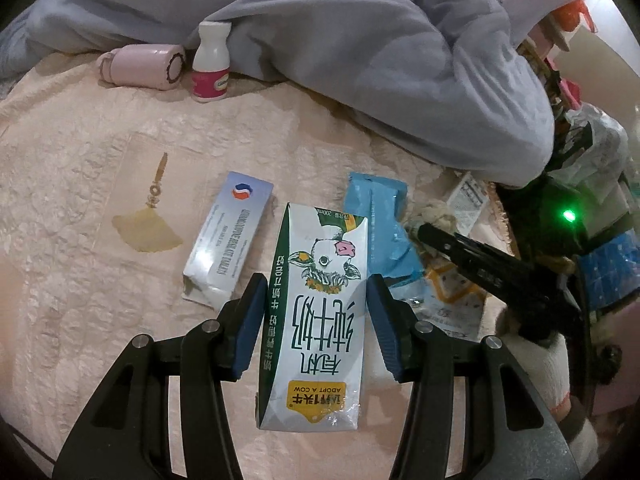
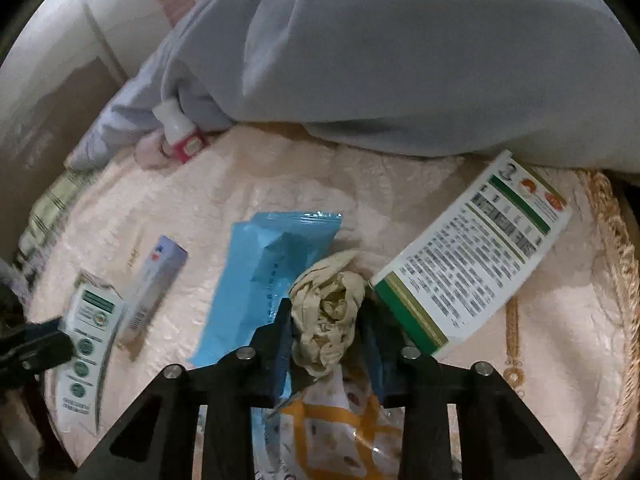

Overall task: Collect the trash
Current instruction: 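Grasp the milk carton with the left gripper while the right gripper grasps the crumpled paper, then carry the carton and crumpled paper to the cream bin and open both grippers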

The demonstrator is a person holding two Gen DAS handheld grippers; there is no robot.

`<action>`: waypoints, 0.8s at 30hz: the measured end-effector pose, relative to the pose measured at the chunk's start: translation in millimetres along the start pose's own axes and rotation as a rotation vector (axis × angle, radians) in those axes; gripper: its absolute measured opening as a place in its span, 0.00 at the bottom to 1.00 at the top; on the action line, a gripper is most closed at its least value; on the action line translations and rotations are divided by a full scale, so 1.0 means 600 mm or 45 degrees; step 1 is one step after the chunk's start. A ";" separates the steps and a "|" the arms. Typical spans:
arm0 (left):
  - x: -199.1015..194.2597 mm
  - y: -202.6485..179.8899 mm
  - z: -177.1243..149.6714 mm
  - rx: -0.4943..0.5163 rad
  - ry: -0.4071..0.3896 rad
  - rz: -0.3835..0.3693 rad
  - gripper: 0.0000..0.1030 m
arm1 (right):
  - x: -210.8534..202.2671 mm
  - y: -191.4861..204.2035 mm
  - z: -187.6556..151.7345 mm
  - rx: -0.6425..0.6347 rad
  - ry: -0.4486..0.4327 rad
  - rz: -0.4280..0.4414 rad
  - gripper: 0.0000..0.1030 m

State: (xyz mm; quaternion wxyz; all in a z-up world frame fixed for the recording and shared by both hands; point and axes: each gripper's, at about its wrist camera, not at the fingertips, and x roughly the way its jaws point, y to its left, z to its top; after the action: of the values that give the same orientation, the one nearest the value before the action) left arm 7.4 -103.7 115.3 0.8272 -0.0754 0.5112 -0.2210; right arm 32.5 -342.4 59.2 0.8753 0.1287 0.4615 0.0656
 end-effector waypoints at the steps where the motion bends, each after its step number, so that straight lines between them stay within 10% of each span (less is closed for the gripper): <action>1: -0.004 -0.004 0.000 0.002 -0.005 -0.009 0.48 | -0.011 0.000 -0.004 0.002 -0.018 0.022 0.27; 11: -0.038 -0.116 -0.036 0.097 -0.020 -0.129 0.48 | -0.186 0.022 -0.085 -0.107 -0.150 0.105 0.27; 24: -0.016 -0.343 -0.138 0.349 0.083 -0.254 0.48 | -0.351 -0.086 -0.255 -0.021 -0.188 -0.116 0.27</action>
State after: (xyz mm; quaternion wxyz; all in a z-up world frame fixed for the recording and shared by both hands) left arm -128.3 -274.4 156.6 0.7866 -0.0052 0.4927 -0.3720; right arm -213.3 -415.8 128.3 0.9101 0.1049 0.4005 0.0198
